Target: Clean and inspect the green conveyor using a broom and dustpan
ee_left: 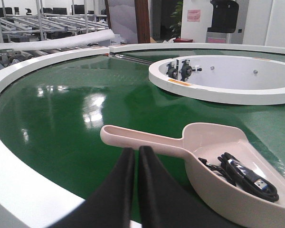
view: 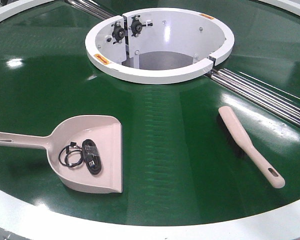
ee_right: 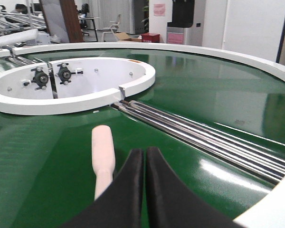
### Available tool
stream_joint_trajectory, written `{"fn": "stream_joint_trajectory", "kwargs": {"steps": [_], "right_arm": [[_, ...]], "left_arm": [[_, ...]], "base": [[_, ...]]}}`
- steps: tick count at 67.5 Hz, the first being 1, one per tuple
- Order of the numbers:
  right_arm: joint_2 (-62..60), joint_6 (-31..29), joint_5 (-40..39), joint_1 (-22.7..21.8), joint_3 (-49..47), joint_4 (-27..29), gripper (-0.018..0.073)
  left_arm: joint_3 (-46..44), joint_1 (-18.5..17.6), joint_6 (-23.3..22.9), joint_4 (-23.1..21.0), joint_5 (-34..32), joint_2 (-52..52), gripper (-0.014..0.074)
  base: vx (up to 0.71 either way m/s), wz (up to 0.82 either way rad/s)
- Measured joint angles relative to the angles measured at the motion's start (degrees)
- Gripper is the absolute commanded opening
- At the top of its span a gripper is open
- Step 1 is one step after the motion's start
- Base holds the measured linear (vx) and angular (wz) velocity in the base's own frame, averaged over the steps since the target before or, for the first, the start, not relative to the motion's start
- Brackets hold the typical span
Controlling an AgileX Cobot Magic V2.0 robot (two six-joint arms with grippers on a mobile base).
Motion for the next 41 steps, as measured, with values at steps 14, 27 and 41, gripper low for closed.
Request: {"fn": "stream_joint_trajectory", "kwargs": {"steps": [14, 27, 41], "right_arm": [[-4.45, 0.95, -4.13, 3.49, 7.67, -0.85, -0.0008], [-4.63, 0.95, -4.1, 8.01, 7.78, -1.08, -0.0008], [-4.63, 0.95, -4.09, 8.17, 7.78, -1.08, -0.0008]], "left_arm": [[0.0, 0.0, 0.0, 0.0, 0.06, 0.0, -0.0006], [0.0, 0.0, 0.0, 0.0, 0.13, 0.0, -0.0006], [0.0, 0.0, 0.0, 0.0, 0.13, 0.0, -0.0006]], "base": [[0.0, 0.0], [0.0, 0.0], [0.0, 0.0]]}}
